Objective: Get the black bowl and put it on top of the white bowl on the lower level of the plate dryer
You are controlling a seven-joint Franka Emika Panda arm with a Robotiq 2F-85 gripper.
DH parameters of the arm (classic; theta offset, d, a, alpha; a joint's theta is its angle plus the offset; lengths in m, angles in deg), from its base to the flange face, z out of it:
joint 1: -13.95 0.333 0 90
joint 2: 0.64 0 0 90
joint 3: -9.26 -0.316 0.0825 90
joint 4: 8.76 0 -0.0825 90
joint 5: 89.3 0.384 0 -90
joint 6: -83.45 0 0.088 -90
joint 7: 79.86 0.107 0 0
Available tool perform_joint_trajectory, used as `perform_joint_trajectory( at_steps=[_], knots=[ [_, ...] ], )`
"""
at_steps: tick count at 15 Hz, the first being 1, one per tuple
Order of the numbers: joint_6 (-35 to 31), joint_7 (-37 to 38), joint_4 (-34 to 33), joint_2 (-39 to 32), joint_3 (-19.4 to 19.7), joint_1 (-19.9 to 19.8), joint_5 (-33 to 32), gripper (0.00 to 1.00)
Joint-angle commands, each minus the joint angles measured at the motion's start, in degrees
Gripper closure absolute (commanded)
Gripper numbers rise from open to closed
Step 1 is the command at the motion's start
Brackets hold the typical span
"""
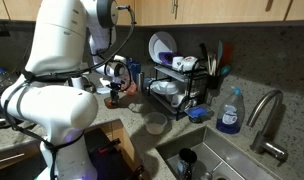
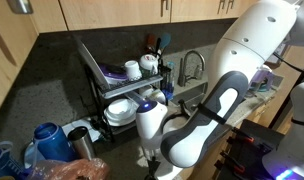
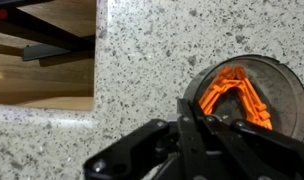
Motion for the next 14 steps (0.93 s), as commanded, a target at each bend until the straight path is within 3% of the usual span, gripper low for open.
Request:
perform_joint_trajectory(
  at_steps=[1,10,14],
  knots=[
    [0.92,3.3,4.34,6.53,-0.56,-1.01,-0.28,0.99],
    [-1.13,14.07,9.81,12.73,-2.19,-4.91,4.65,0.99],
    [-4.34,14.5,12.74,14.98,-3.41,-6.91,8.06,0.99]
  ],
)
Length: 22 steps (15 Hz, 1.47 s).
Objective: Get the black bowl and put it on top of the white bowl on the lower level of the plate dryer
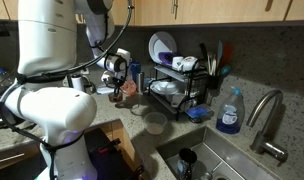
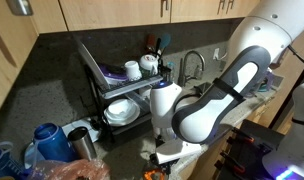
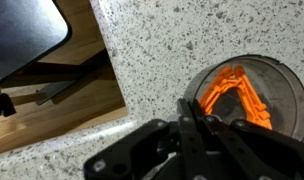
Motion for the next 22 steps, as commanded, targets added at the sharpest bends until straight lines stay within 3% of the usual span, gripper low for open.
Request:
perform_joint_trajectory(
  at_steps=[1,2,10,22],
  knots=[
    [-0.63,0.38,0.64,0.5,-1.73,-1.97,-0.06,0.99],
    [-0.85,0.34,0.91,0.68,-1.89,-2.25,-0.15,0.96],
    [-2.14,1.1,0.71,-0.17,-1.92,-2.37,0.4,0.99],
    [-14.31,14.66,2.04,1.13,-0.16,-5.53,2.64,0.99]
  ],
)
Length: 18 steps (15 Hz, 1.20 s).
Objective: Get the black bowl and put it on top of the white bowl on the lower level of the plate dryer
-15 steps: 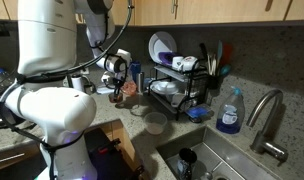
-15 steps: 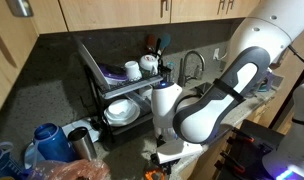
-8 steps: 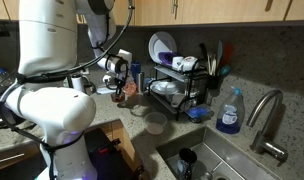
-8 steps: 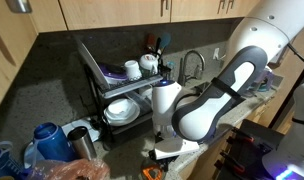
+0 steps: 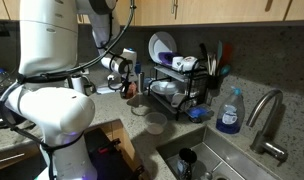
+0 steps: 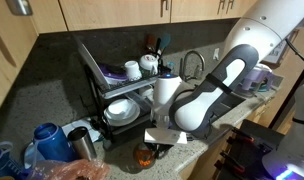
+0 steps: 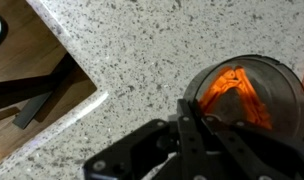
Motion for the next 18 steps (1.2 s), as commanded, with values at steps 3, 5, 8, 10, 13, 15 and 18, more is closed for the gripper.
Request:
perform_joint_trajectory(
  at_steps=[3,5,8,10,13,15,18],
  knots=[
    [-6.01,9.29,1.82,1.78,1.37,-0.98,0.47,0.99],
    [-7.55,12.58,2.19,1.86,2.27,-0.95,-0.03,0.99],
    [-8.88,13.0,2.12,1.96,2.18,-1.03,-0.91,0.99],
    [-7.5,11.43,0.57,0.15,1.79,-1.84,-0.61,0.96],
    [-7.62,11.41,0.57,0.19,1.71,-1.82,-0.68,0.96],
    [-7.64,11.41,0.57,0.2,1.71,-1.82,-0.68,0.96],
    [-9.54,14.7,-0.22,-0.69,2.99,-1.02,-1.35,0.99]
  ],
)
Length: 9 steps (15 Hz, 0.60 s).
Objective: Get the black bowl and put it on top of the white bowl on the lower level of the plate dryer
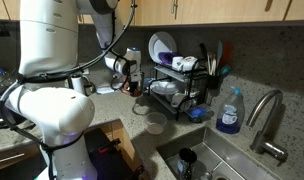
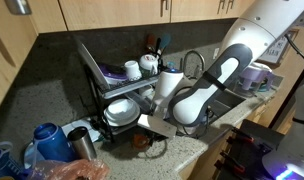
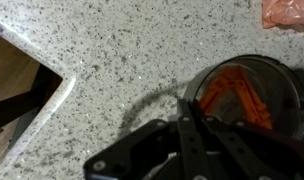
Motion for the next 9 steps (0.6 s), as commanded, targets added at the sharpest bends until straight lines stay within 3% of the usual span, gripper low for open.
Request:
perform_joint_trajectory(
  at_steps=[1,9],
  knots=[
    [-2.79,4.04,-1.11,-0.83,0.46,-0.37,0.38,0.99],
    [-10.13,12.2,-5.87,-4.05,2.84,-1.13,0.76,0.99]
  ],
)
